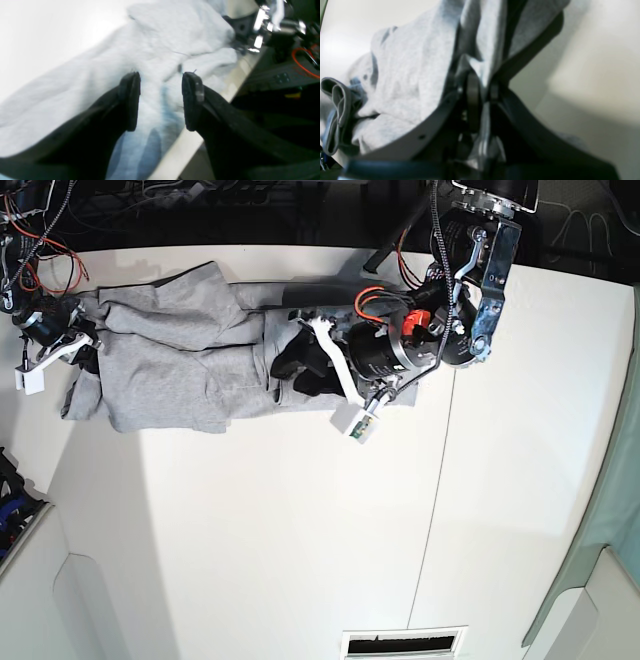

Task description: Layout the t-shirt on the table in an organized manner, then fold the t-shirt properly

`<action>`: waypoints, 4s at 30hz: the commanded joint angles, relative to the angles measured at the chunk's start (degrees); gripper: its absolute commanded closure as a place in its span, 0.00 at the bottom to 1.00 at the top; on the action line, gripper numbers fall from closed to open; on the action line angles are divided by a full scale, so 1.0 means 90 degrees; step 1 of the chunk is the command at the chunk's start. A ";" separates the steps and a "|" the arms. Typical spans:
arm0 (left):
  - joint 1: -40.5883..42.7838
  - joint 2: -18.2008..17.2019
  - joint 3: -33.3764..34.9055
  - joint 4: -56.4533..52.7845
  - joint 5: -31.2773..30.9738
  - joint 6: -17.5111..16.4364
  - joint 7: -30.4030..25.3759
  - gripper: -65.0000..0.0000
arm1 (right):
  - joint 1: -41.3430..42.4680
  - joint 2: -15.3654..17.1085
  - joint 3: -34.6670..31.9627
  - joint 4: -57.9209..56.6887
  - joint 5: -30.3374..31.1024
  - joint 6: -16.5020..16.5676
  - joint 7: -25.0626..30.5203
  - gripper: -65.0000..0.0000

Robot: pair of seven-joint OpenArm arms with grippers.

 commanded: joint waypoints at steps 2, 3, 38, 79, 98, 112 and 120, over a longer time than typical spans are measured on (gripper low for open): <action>-0.0134 -0.0095 -0.0296 0.0119 -0.0109 -0.0049 -0.0138 0.54 | 0.0036 0.0163 0.0255 0.0267 -0.0034 0.0002 -0.0017 1.00; -0.0141 -0.0177 -0.0452 0.0119 -0.0109 -0.0049 -0.0138 0.54 | 0.0036 0.0163 0.0413 0.0367 -0.0034 0.0002 -0.0041 1.00; 0.0493 -0.0355 -0.1035 -0.1525 0.0245 -0.0022 -0.0636 0.54 | -0.0775 -0.1727 -0.2965 0.4425 -0.0423 0.0000 -0.1207 0.44; 0.1134 -0.0797 0.0857 0.0374 -0.0041 -0.1117 -0.0884 1.00 | 0.2565 -0.1972 -0.1814 0.0372 -0.2494 -0.0202 0.0636 1.00; -0.0889 -0.1195 0.0457 -0.2616 0.1061 -0.0272 -0.1027 1.00 | 0.1027 -0.0738 -0.2533 0.0998 -0.1396 -0.0114 0.0107 1.00; -0.2608 -0.1054 0.0454 -0.3582 0.0950 -0.0219 -0.1110 1.00 | -0.0379 -0.1222 -0.2392 0.2368 -0.1081 -0.0114 0.0085 1.00; -0.2246 -0.1889 0.0328 -0.1967 -0.0267 -0.0238 -0.0476 1.00 | -0.0420 -0.1243 -0.1253 0.2890 -0.1076 -0.0117 -0.0542 1.00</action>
